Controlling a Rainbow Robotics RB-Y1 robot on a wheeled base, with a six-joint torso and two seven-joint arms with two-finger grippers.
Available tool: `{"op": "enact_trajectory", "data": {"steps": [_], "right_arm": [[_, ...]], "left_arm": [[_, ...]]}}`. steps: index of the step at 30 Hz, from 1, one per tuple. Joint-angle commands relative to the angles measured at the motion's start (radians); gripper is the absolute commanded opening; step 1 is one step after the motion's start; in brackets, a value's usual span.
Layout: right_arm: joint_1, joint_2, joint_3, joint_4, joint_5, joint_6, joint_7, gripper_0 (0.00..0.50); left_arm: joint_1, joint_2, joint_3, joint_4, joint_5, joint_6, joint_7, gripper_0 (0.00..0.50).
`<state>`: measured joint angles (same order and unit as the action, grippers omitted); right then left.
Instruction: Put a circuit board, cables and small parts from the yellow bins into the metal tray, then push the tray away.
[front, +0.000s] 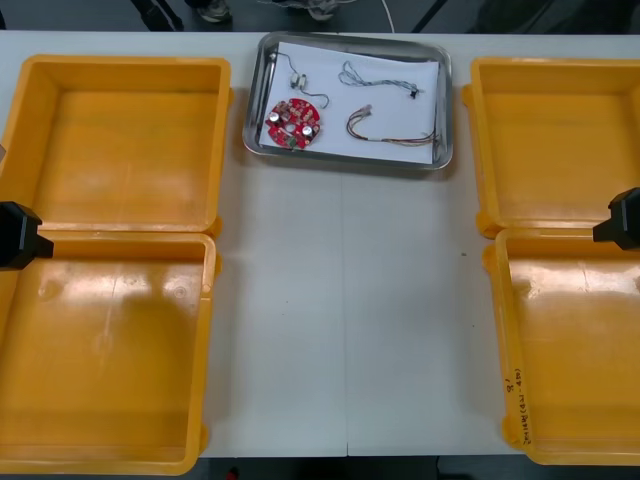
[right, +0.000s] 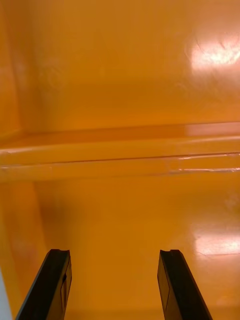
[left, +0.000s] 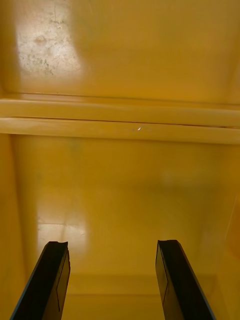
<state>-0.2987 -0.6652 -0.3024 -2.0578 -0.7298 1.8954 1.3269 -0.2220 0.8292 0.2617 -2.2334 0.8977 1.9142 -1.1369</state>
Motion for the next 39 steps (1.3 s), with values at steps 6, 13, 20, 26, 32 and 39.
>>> {"op": "enact_trajectory", "data": {"steps": [6,13,20,26,32,39], "right_arm": [[0.063,-0.068,-0.055,0.028,-0.011,-0.013,0.041,0.500],[0.061,-0.090,-0.093,0.034,-0.025,-0.015,0.038,0.500],[0.058,-0.094,-0.118,0.034,-0.040,-0.013,0.034,0.500],[0.058,-0.094,-0.124,0.034,-0.045,-0.013,0.026,0.500],[0.063,-0.094,-0.116,0.034,-0.042,-0.006,0.025,0.500],[0.063,-0.094,-0.116,0.034,-0.042,-0.006,0.025,0.500]], "left_arm": [[0.012,0.042,0.030,-0.029,0.006,0.006,-0.080,0.500],[0.012,0.042,0.030,-0.029,0.006,0.006,-0.080,0.500],[0.012,0.042,0.030,-0.029,0.006,0.006,-0.080,0.500],[0.012,0.042,0.030,-0.029,0.006,0.006,-0.080,0.500],[0.012,0.042,0.030,-0.029,0.006,0.006,-0.080,0.500],[0.012,0.042,0.030,-0.029,0.006,0.006,-0.080,0.500]]}}
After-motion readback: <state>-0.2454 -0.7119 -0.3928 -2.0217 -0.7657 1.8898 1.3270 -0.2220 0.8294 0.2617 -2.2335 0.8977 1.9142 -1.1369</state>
